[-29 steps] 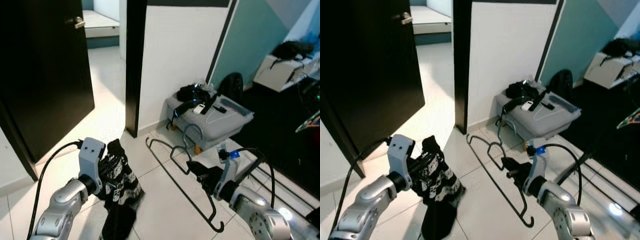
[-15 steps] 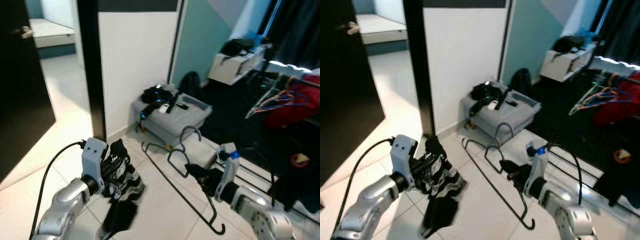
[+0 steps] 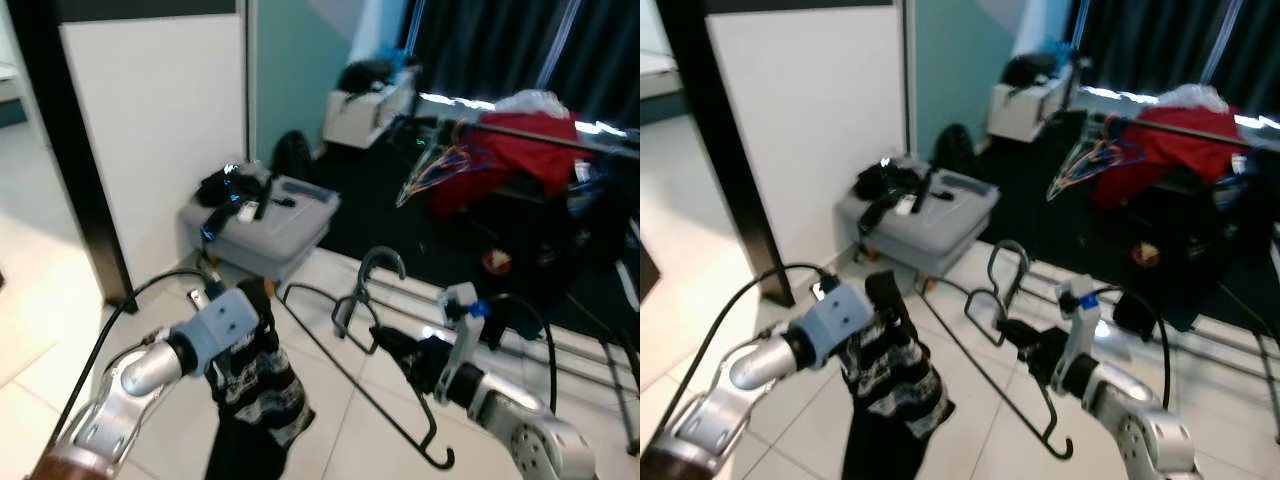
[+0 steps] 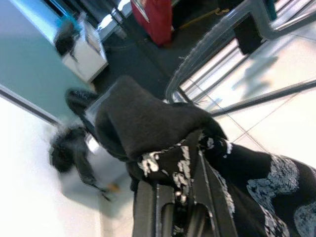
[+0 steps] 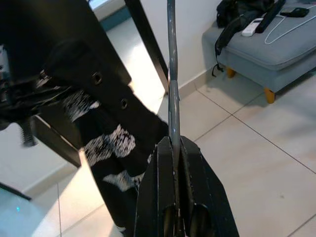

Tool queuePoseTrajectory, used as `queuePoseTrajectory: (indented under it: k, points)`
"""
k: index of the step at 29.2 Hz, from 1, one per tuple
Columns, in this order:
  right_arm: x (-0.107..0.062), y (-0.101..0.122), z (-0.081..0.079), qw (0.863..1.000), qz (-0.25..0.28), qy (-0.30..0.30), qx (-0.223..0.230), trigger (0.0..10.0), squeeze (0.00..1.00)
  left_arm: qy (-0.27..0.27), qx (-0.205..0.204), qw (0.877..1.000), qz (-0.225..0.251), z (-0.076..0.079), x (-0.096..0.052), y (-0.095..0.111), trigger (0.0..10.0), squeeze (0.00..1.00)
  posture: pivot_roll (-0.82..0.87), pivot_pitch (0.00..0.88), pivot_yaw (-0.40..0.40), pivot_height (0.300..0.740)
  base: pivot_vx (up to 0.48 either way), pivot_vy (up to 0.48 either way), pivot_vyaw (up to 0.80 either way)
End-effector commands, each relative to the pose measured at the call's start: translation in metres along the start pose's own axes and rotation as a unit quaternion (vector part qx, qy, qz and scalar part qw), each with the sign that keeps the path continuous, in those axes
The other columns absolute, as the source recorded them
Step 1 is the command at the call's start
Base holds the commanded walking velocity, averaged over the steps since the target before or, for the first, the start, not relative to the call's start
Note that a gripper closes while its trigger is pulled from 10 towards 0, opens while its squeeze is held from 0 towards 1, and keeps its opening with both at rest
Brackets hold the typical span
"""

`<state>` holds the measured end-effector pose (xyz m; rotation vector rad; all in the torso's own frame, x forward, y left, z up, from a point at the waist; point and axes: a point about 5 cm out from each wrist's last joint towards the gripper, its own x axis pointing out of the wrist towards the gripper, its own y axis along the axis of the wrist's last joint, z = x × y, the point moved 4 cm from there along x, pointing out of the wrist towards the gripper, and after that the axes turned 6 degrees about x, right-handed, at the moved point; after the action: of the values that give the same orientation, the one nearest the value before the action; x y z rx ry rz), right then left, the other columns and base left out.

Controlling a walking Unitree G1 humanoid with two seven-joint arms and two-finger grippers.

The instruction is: Hang hanger

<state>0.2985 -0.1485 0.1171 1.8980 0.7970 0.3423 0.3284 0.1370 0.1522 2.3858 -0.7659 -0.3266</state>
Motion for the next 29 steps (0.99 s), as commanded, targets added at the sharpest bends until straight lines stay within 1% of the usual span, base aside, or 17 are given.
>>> queuePoseTrajectory:
  k: [1, 3, 5, 7, 9, 10, 12, 13, 14, 19, 21, 23, 24, 25, 27, 28, 29]
  points:
    - [-0.005, 0.013, -0.002, 1.000, 0.023, 0.009, -0.017, 10.0, 0.00, 0.020, 0.040, 0.999, 0.030, -0.013, 0.002, 0.013, 10.0, 0.00, -0.02, 0.000, -0.051, 0.740, 0.000, 0.000, 0.00]
    - [-0.017, 0.023, 0.000, 0.999, 0.038, 0.024, -0.027, 10.0, 0.00, 0.029, 0.091, 0.994, 0.057, -0.028, 0.002, 0.025, 10.0, 0.00, -0.02, 0.000, -0.049, 0.740, 0.000, 0.000, 0.00]
    - [-0.039, 0.043, -0.002, 0.996, 0.052, 0.060, -0.034, 10.0, 0.00, 0.023, 0.129, 0.988, 0.083, -0.045, -0.002, 0.037, 10.0, 0.00, -0.02, 0.000, -0.047, 0.740, 0.000, 0.000, 0.00]
    - [-0.039, 0.043, -0.002, 0.996, 0.052, 0.060, -0.034, 10.0, 0.00, 0.023, 0.129, 0.988, 0.083, -0.045, -0.002, 0.037, 10.0, 0.00, -0.02, 0.000, -0.047, 0.740, 0.000, 0.000, 0.00]
    - [-0.061, 0.061, -0.002, 0.993, 0.058, 0.085, -0.053, 10.0, 0.00, 0.012, 0.150, 0.981, 0.122, -0.063, -0.011, 0.051, 10.0, 0.00, -0.03, 0.000, -0.047, 0.740, 0.000, 0.000, 0.00]
    - [-0.061, 0.061, -0.002, 0.993, 0.058, 0.085, -0.053, 10.0, 0.00, 0.012, 0.150, 0.981, 0.122, -0.063, -0.011, 0.051, 10.0, 0.00, -0.03, 0.000, -0.047, 0.740, 0.000, 0.000, 0.00]
    - [-0.082, 0.077, -0.002, 0.989, 0.064, 0.099, -0.088, 10.0, 0.00, 0.005, 0.175, 0.974, 0.146, -0.084, -0.020, 0.057, 10.0, 0.00, -0.03, 0.000, -0.046, 0.740, 0.000, 0.000, 0.00]
    - [-0.082, 0.077, -0.002, 0.989, 0.064, 0.099, -0.088, 10.0, 0.00, 0.005, 0.175, 0.974, 0.146, -0.084, -0.020, 0.057, 10.0, 0.00, -0.03, 0.000, -0.046, 0.740, 0.000, 0.000, 0.00]
    - [-0.089, 0.081, -0.003, 0.987, 0.065, 0.104, -0.103, 10.0, 0.00, 0.000, 0.186, 0.971, 0.150, -0.090, -0.023, 0.058, 10.0, 0.00, -0.03, 0.000, -0.046, 0.740, 0.000, 0.000, 0.00]
    - [-0.094, 0.083, -0.006, 0.985, 0.059, 0.117, -0.109, 10.0, 0.00, -0.008, 0.196, 0.969, 0.151, -0.095, -0.025, 0.059, 10.0, 0.00, -0.02, 0.000, -0.047, 0.740, 0.000, 0.000, 0.00]
    - [-0.107, 0.082, -0.012, 0.981, 0.023, 0.153, -0.115, 10.0, 0.00, -0.066, 0.226, 0.958, 0.161, -0.097, -0.031, 0.062, 10.0, 0.00, -0.02, 0.000, -0.050, 0.740, 0.000, 0.000, 0.00]
    - [-0.107, 0.082, -0.012, 0.981, 0.023, 0.153, -0.115, 10.0, 0.00, -0.066, 0.226, 0.958, 0.161, -0.097, -0.031, 0.062, 10.0, 0.00, -0.02, 0.000, -0.050, 0.740, 0.000, 0.000, 0.00]
    - [-0.112, 0.088, -0.013, 0.979, 0.013, 0.164, -0.122, 10.0, 0.00, -0.090, 0.243, 0.951, 0.169, -0.097, -0.033, 0.066, 10.0, 0.00, -0.02, 0.000, -0.054, 0.740, 0.000, 0.000, 0.00]
    - [-0.112, 0.088, -0.013, 0.979, 0.013, 0.164, -0.122, 10.0, 0.00, -0.090, 0.243, 0.951, 0.169, -0.097, -0.033, 0.066, 10.0, 0.00, -0.02, 0.000, -0.054, 0.740, 0.000, 0.000, 0.00]
    - [-0.120, 0.108, -0.017, 0.973, 0.011, 0.182, -0.140, 10.0, 0.00, -0.128, 0.312, 0.925, 0.177, -0.098, -0.033, 0.073, 10.0, 0.00, -0.02, 0.000, -0.057, 0.740, 0.000, 0.000, 0.00]
    - [-0.122, 0.115, -0.020, 0.971, 0.010, 0.192, -0.145, 10.0, 0.00, -0.132, 0.345, 0.912, 0.178, -0.099, -0.032, 0.074, 10.0, 0.00, -0.02, 0.000, -0.056, 0.740, 0.000, 0.000, 0.00]
    - [-0.122, 0.115, -0.020, 0.971, 0.010, 0.192, -0.145, 10.0, 0.00, -0.132, 0.345, 0.912, 0.178, -0.099, -0.032, 0.074, 10.0, 0.00, -0.02, 0.000, -0.056, 0.740, 0.000, 0.000, 0.00]
